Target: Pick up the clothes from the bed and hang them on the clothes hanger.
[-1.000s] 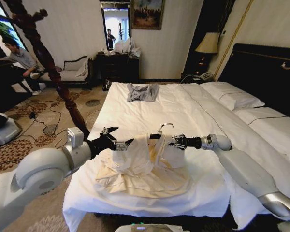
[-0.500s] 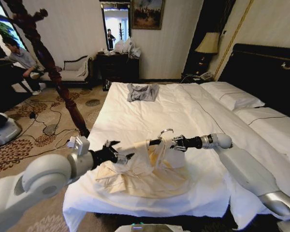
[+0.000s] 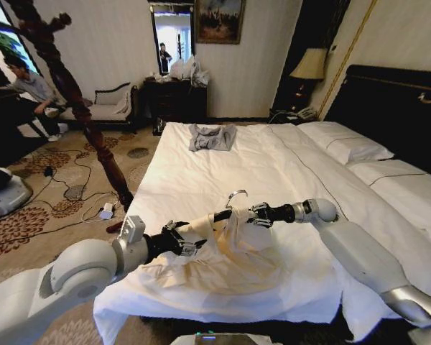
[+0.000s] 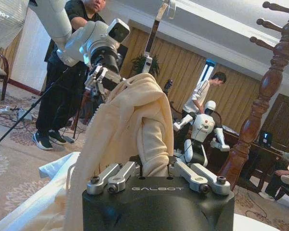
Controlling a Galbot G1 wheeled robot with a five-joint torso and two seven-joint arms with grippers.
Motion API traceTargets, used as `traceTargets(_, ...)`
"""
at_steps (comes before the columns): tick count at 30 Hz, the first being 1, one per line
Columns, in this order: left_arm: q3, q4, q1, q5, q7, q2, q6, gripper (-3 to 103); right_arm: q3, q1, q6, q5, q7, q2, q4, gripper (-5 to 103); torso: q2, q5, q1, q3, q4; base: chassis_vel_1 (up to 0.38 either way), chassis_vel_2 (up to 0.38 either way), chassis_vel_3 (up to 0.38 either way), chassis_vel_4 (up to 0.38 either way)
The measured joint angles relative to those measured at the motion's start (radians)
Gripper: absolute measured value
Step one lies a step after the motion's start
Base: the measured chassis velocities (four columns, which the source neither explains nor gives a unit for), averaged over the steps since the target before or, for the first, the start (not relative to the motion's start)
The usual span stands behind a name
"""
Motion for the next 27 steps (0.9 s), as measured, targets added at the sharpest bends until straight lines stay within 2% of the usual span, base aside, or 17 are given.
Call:
traceTargets(3,0.007,0.0,-0.008,-0.001,0.005,-0.004,-0.003,56,0.0,0.001,0.001,0.009,0.0,-0.002,-0.001,20,0.0,-0.0002,0.0,0.0,-0.0003,0.0,0.0,0.0,0.0)
traceTargets(5,0.007,0.0,-0.009,-0.001,0.009,-0.004,-0.005,56,0.0,0.001,0.003,0.011,0.004,-0.003,-0.001,20,0.0,-0.0002,0.0,0.0,-0.0003,0.0,0.0,0.0,0.0)
traceTargets(6,0.006,0.0,-0.01,-0.001,0.012,-0.005,-0.008,51,0.0,-0.001,0.006,0.013,0.012,-0.005,-0.001,20,0.0,-0.0002,0.0,0.0,-0.0002,0.0,0.0,0.0,0.0)
traceTargets(9,-0.008,0.0,-0.01,-0.008,0.022,-0.003,-0.013,34,0.0,-0.012,0.012,0.024,0.089,-0.016,0.003,19,0.0,-0.0002,0.0,0.0,-0.0003,0.0,0.0,0.0,0.0)
traceTargets(10,-0.008,0.0,-0.01,-0.008,0.022,-0.003,-0.013,34,0.0,-0.012,0.012,0.024,0.089,-0.016,0.003,19,0.0,-0.0002,0.0,0.0,-0.0003,0.0,0.0,0.0,0.0)
traceTargets(11,-0.012,0.0,-0.009,-0.011,0.025,-0.002,-0.014,34,0.0,-0.012,0.01,0.031,0.099,-0.017,0.004,22,0.0,-0.0002,0.0,0.0,-0.0004,0.0,0.0,0.0,0.0)
traceTargets(12,-0.014,-0.001,-0.008,-0.014,0.029,-0.001,-0.013,28,0.001,-0.012,0.009,0.036,0.105,-0.017,0.003,22,0.0,-0.0001,0.0,0.0,-0.0004,0.0,0.0,0.0,0.0)
traceTargets(14,-0.022,-0.001,-0.006,-0.016,0.032,0.002,-0.013,19,0.002,-0.012,0.007,0.044,0.121,-0.017,0.0,33,0.0,-0.0002,0.0,0.0,-0.0002,0.0,0.0,0.0,0.0)
traceTargets(15,-0.026,-0.001,-0.004,-0.016,0.032,0.003,-0.013,19,0.002,-0.012,0.007,0.045,0.134,-0.017,-0.001,38,0.0,0.0,0.0,0.0,-0.0002,0.0,0.0,0.0,0.0)
traceTargets(16,-0.026,-0.001,-0.004,-0.016,0.032,0.003,-0.013,19,0.002,-0.012,0.007,0.045,0.134,-0.017,-0.001,38,0.0,0.0,0.0,0.0,-0.0002,0.0,0.0,0.0,0.0)
traceTargets(19,-0.043,-0.001,0.011,-0.015,0.03,0.004,-0.015,19,0.007,-0.022,0.011,0.063,0.239,-0.019,-0.012,54,0.0,-0.0001,0.0,0.0,-0.0002,0.0,0.0,0.0,0.0)
traceTargets(20,-0.05,0.0,0.02,-0.01,0.027,0.003,-0.016,19,0.01,-0.027,0.017,0.072,0.29,-0.019,-0.015,54,0.0,-0.0001,0.0,0.0,-0.0003,0.0,0.0,0.0,0.0)
traceTargets(21,-0.05,0.0,0.02,-0.01,0.027,0.003,-0.016,19,0.01,-0.027,0.017,0.072,0.29,-0.019,-0.015,54,0.0,-0.0001,0.0,0.0,-0.0003,0.0,0.0,0.0,0.0)
traceTargets(24,-0.065,0.0,0.038,0.007,0.015,-0.003,-0.019,19,0.026,-0.054,0.027,0.112,0.453,-0.019,-0.016,71,0.0,-0.0001,0.0,0.0,0.0,0.0,0.0,0.0,0.0)
traceTargets(25,-0.073,-0.001,0.039,0.015,0.002,-0.009,-0.019,19,0.039,-0.072,0.027,0.123,0.536,-0.017,-0.009,77,0.0,-0.0001,0.0,0.0,-0.0001,0.0,0.0,0.0,0.0)
traceTargets(26,-0.078,0.0,0.038,0.018,-0.006,-0.014,-0.019,19,0.048,-0.08,0.025,0.123,0.578,-0.015,-0.006,77,0.0,-0.0001,0.0,0.0,-0.0003,0.0,0.0,0.0,0.0)
traceTargets(27,-0.078,0.0,0.038,0.018,-0.006,-0.014,-0.019,19,0.048,-0.08,0.025,0.123,0.578,-0.015,-0.006,77,0.0,-0.0001,0.0,0.0,-0.0003,0.0,0.0,0.0,0.0)
